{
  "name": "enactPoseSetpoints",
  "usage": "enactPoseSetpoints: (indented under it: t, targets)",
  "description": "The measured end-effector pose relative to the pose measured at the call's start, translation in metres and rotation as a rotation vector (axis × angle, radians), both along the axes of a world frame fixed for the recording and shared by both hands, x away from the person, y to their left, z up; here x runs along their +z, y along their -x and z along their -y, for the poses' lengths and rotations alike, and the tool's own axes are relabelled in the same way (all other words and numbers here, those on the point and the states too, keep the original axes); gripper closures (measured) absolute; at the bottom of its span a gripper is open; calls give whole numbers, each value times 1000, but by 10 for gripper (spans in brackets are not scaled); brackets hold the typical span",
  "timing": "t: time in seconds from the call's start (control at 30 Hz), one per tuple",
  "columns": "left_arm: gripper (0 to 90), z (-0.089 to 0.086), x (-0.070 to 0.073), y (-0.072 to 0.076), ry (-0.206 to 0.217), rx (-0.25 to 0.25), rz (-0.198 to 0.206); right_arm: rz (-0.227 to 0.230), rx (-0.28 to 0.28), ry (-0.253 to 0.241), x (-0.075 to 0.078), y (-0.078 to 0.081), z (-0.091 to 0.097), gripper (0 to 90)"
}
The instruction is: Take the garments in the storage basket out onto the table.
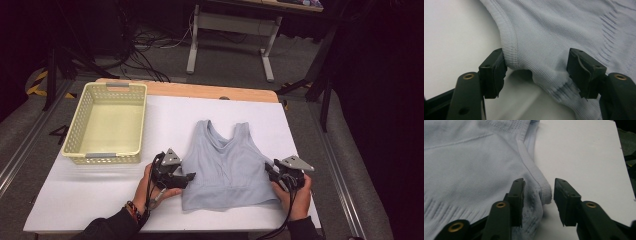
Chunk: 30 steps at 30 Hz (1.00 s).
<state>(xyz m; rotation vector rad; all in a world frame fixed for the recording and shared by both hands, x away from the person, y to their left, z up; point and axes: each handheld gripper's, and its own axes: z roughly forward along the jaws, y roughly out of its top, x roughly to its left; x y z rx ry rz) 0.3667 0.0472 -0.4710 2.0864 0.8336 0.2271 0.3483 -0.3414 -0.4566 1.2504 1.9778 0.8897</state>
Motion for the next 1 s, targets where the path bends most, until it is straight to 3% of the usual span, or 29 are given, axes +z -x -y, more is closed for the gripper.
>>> enactPoseSetpoints:
  t: [0.13,0.27,0.4,0.5,0.57,0.6,0.67,0.83,0.9,0.93,0.97,1.0]
  targets:
    - [393,4,-1,-4,-21,-4,-15,-5,4,-2,-1,-1,-1,511]
    - [709,6,0,-5,-16,-44,-40,-9,18,-7,-1,-2,-2,471]
    - [769,1,6,-2,-10,-39,-13,6,36,-2,1,0,-4,421]
    - [773,-6,15,-1,-9,-31,10,8,44,0,3,1,-6,398]
    - [775,-19,30,1,-21,19,58,2,67,-7,4,3,-10,389]
    - [774,-19,30,1,-21,19,58,2,67,-7,4,3,-10,389]
    - [766,-35,43,3,-27,73,89,-16,95,17,3,3,-16,388]
    - [598,-45,49,6,-38,110,112,-46,119,36,-1,2,-23,406]
    - [530,-45,52,12,-70,128,175,-46,123,36,0,4,-24,418]
    - [529,-45,54,15,-70,110,202,-44,123,35,1,5,-24,422]
    - [518,-45,54,15,-70,110,202,-44,123,35,1,5,-24,422]
    - [492,-45,59,23,-91,103,265,-45,126,31,4,8,-25,438]
